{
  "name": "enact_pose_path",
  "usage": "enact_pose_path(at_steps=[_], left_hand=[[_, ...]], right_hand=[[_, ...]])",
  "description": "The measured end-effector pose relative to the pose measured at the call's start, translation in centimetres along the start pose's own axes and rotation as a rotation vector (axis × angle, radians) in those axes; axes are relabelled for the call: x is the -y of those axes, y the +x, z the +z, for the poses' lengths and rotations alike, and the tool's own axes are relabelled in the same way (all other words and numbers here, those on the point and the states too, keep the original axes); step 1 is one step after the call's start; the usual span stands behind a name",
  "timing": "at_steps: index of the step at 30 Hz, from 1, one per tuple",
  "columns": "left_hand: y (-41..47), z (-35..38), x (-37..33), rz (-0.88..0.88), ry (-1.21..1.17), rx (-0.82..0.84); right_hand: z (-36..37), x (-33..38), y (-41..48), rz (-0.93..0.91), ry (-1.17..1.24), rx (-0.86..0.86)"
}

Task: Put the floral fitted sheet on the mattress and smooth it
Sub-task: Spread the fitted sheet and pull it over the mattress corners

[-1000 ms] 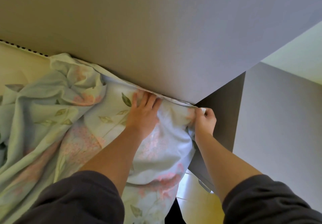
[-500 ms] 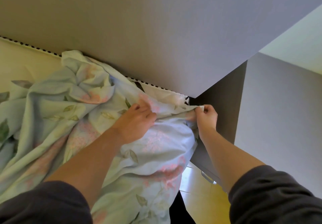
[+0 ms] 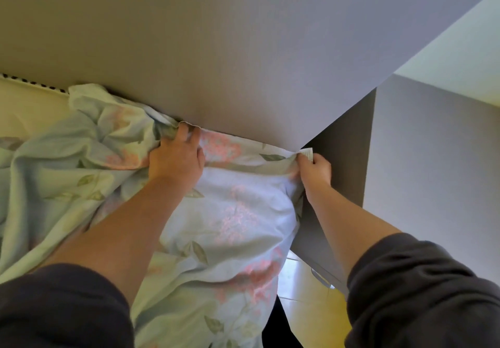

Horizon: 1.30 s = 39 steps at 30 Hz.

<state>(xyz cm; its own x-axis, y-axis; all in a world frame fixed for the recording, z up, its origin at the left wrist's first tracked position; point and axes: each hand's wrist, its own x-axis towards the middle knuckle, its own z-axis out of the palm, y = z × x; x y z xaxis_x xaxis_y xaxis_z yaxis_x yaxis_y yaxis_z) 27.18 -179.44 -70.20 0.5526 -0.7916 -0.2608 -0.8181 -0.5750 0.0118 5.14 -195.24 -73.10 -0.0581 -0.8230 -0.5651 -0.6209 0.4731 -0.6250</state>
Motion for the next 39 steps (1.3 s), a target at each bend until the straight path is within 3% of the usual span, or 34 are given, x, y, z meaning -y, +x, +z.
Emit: enact_pose_path(at_steps=[6,10,15,22,25,28,35,39], left_hand=[[0.7,0.5,0.5,-0.206,-0.085,0.048],[0.4,0.9,2.8,-0.317,-0.085,0.065],[-1.9,-0.3,4.7,-0.257,-0.143,0.071],[-7.6,-2.9,5.0,-0.144,-0.053,0.263],[-9.3,-4.3,7.0,-0.157,-0.027,0.259],[-11.0,-5.9,10.0,-0.166,-0.015,0.163],[-14.1,-8.8,16.0,-0.404,-0.106,0.071],[-14.8,-8.3,20.8,-0.642,-0.234,0.256]], right_hand=[[0.9,-0.4,1.0,0.076,-0.211,0.024],[1.7,-0.5,0.5,0.104,-0.152,-0.055],[2.5,0.0,-3.5,0.090,-0.097,-0.073],[5.0,3.4,-10.2,0.057,-0.373,0.135],[6.9,5.1,-12.8,-0.023,-0.551,0.257],[9.0,6.7,-15.5,-0.060,-0.574,0.315],[13.1,11.5,-20.2,-0.306,-0.608,0.608],[16.2,14.7,-22.9,-0.500,-0.555,0.714]])
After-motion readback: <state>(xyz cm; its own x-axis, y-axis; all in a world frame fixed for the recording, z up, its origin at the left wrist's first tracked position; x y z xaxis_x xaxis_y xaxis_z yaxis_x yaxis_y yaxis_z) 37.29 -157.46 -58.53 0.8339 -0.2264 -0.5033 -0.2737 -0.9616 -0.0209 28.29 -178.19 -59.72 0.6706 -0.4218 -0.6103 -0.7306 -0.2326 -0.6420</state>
